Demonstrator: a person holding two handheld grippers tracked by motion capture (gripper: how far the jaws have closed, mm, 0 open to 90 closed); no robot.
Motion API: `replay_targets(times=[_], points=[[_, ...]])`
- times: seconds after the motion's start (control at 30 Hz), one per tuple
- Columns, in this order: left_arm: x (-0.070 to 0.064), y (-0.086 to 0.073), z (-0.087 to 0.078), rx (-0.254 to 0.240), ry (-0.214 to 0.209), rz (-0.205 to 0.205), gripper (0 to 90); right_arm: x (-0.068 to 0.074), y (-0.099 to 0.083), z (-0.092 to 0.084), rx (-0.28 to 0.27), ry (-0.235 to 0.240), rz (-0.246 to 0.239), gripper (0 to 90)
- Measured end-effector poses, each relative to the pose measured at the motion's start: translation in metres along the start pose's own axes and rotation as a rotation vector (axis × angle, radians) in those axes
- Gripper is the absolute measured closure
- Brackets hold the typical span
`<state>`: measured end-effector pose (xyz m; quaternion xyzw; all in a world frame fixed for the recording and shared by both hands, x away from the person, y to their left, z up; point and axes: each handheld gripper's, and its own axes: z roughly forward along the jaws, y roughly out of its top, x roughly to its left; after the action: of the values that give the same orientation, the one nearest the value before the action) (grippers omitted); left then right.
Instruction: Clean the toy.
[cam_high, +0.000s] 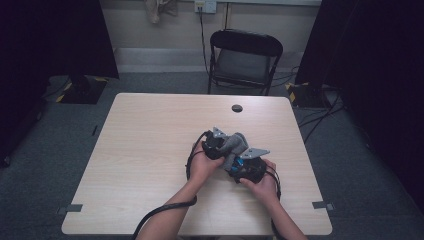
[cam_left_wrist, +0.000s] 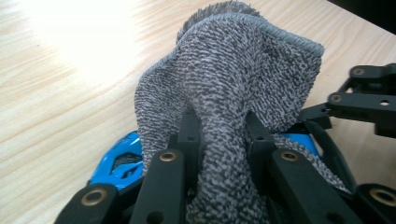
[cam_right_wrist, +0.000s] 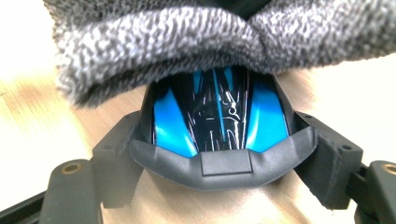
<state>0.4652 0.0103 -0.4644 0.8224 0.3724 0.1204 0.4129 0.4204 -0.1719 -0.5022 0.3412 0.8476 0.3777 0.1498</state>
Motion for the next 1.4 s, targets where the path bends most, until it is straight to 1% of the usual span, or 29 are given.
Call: replay_targets(times=[0.13, 0.17, 0.2, 0.4, 0.43, 0.57, 0.6, 0.7, 0.73, 0.97, 1.17, 1.4], points=[[0.007, 0.0, 0.0, 0.006, 0.02, -0.008, 73.9, 0.0, 0.0, 0.0, 0.0, 0.0, 0.001, 24.0], [0.007, 0.0, 0.0, 0.006, 0.02, -0.008, 73.9, 0.0, 0.0, 0.0, 0.0, 0.0, 0.001, 24.0], [0.01, 0.0, 0.0, 0.01, 0.02, -0.02, 73.9, 0.0, 0.0, 0.0, 0.0, 0.0, 0.001, 24.0], [0.019, -0.002, 0.001, 0.008, 0.04, -0.039, 73.9, 0.0, 0.0, 0.0, 0.0, 0.0, 0.001, 24.0], [0.019, -0.002, 0.001, 0.012, 0.047, -0.027, 73.9, 0.0, 0.0, 0.0, 0.0, 0.0, 0.0, 24.0], [0.019, -0.002, 0.001, 0.008, 0.049, -0.031, 73.9, 0.0, 0.0, 0.0, 0.0, 0.0, 0.001, 24.0], [0.021, -0.002, 0.001, 0.015, 0.052, -0.027, 73.9, 0.0, 0.0, 0.0, 0.0, 0.0, 0.001, 24.0], [0.024, -0.003, 0.002, 0.015, 0.056, -0.037, 73.9, 0.0, 0.0, 0.0, 0.0, 0.0, 0.0, 24.0], [0.026, -0.003, 0.002, 0.012, 0.057, -0.051, 73.9, 0.0, 0.0, 0.0, 0.0, 0.0, 0.001, 24.0], [0.03, -0.004, 0.002, 0.012, 0.061, -0.054, 73.9, 0.0, 0.0, 0.0, 0.0, 0.0, 0.001, 24.0], [0.034, -0.006, 0.002, 0.006, 0.058, -0.075, 73.9, 0.0, 0.0, 0.0, 0.0, 0.0, 0.0, 24.0], [0.04, -0.008, 0.002, 0.006, 0.075, -0.087, 73.9, 0.0, 0.0, 0.0, 0.0, 0.0, 0.001, 24.0]])
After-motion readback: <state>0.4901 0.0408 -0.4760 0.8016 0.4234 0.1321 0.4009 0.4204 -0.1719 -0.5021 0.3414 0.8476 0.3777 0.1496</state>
